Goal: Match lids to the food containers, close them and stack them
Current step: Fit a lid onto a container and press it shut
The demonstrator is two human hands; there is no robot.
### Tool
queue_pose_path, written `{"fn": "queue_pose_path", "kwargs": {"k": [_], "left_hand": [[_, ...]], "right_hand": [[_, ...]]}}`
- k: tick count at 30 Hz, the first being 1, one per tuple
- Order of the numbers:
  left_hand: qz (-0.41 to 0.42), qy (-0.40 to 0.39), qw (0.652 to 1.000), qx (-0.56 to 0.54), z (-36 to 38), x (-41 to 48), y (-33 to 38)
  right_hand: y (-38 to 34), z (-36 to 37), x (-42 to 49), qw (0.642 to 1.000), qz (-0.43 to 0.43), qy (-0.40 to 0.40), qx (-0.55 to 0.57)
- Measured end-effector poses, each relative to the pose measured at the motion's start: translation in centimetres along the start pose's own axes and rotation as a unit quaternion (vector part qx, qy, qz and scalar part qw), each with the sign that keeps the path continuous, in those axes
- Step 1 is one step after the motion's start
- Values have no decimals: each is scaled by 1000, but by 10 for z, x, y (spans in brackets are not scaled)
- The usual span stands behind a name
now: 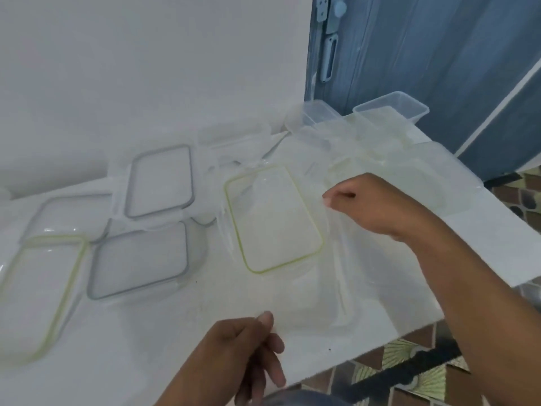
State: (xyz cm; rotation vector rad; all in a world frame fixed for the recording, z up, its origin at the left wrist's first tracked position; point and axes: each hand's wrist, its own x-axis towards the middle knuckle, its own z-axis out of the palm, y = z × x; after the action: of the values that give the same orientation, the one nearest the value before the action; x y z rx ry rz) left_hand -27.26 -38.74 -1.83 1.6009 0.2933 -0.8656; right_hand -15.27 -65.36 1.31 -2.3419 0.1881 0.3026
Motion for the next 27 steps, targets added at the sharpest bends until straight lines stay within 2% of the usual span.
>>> {"fn": "queue_pose_path", "kwargs": {"k": [4, 7, 9, 13, 16, 17, 19, 22, 24, 27], "left_hand": [[-29, 78, 982, -170, -14, -10, 8], [-70, 62, 938, -335, -30, -10, 13], [-96, 42, 917, -386, -38, -9, 12], [-131, 0, 912, -389, -54, -13, -1], [-144, -33, 907, -394, -67, -22, -14], [-142, -39, 905, -399, -75, -28, -18], [-134, -34, 908, -396, -82, -30, -17], [-106, 1, 913, -395, -111, -38, -20], [-78, 31, 925, -371, -132, -47, -21], [-13, 103, 956, -276, -152, -67, -19]], "right_hand": [[-24, -10, -6, 998, 1, 47, 41], [-50, 3, -13, 994, 11, 102, 30], [-65, 14, -16, 991, 9, 136, 12], [-91, 21, -26, 988, 24, 140, -59], [-108, 26, -38, 987, 40, 137, -69], [-113, 33, -40, 989, 42, 133, -51], [-116, 38, -49, 989, 46, 122, 70], [-130, 56, -71, 966, 22, 96, 237], [-137, 69, -87, 952, -10, 106, 288], [-145, 91, -115, 933, -53, 124, 333]]}}
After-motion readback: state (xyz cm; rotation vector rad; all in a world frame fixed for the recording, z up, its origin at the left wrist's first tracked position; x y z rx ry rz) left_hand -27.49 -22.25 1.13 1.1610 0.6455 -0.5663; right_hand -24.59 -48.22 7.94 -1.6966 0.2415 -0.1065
